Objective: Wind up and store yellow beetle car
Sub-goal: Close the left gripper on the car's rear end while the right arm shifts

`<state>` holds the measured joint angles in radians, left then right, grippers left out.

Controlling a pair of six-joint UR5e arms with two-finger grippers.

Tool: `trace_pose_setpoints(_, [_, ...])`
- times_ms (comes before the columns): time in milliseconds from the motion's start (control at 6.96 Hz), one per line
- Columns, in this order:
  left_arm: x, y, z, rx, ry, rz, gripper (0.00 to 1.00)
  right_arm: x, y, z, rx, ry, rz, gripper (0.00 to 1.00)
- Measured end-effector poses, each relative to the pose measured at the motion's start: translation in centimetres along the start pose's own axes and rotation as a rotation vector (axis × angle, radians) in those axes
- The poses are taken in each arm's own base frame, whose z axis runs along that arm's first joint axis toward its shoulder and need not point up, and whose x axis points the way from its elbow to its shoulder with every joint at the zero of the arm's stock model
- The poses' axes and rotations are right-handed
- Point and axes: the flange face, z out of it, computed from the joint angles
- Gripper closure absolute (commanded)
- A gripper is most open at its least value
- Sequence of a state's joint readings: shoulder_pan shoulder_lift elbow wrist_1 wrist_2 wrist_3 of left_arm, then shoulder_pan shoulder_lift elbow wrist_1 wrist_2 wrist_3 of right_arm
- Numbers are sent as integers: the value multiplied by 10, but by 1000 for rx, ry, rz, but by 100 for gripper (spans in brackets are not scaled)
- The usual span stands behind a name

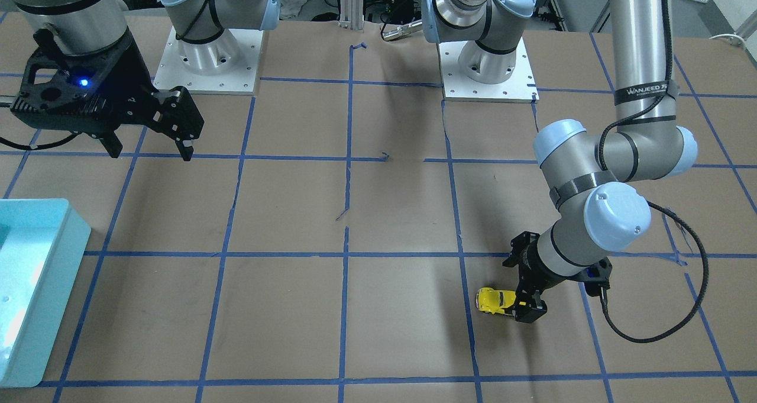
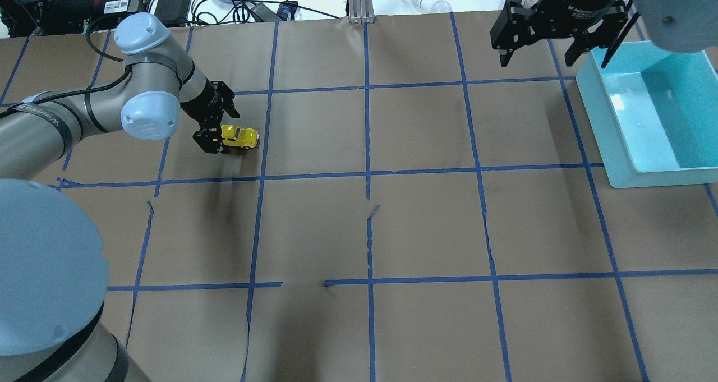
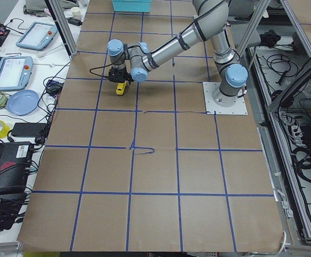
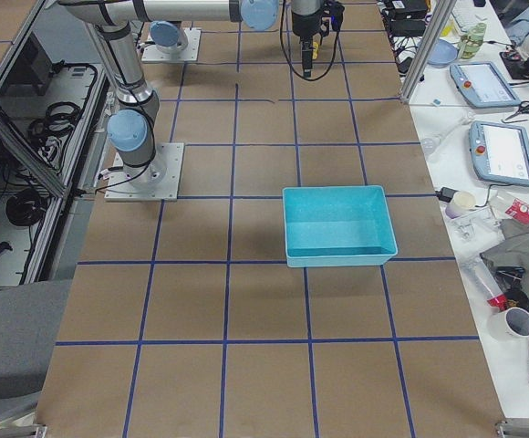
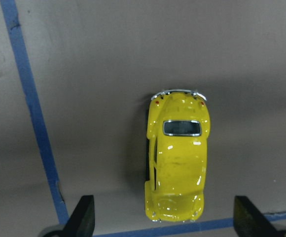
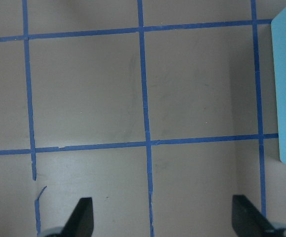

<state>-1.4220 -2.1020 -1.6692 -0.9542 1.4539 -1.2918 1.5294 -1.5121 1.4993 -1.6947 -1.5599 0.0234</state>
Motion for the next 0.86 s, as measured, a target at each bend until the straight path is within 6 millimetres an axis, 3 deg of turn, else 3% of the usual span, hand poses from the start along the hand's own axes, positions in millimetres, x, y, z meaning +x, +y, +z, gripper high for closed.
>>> trace_pose_setpoints(144, [3,-2,9,2,2,-2,23,12,-4,1,0,0,22,0])
trace_pose_setpoints(288, [5,-4,14,4,7,-5,76,21,-5,0,-1,3,39,0])
trace_pose_setpoints(431, [6,-4,16,5,11,-9,93,24,-3,-4,0,5,45,0])
trace_pose_setpoints(575, [6,-5,15,6,15,-11,100,23,1,-10,4,5,46,0])
trace_pose_setpoints(862, [8,-4,8,9,34,-6,100,11,12,-24,23,-1,46,0])
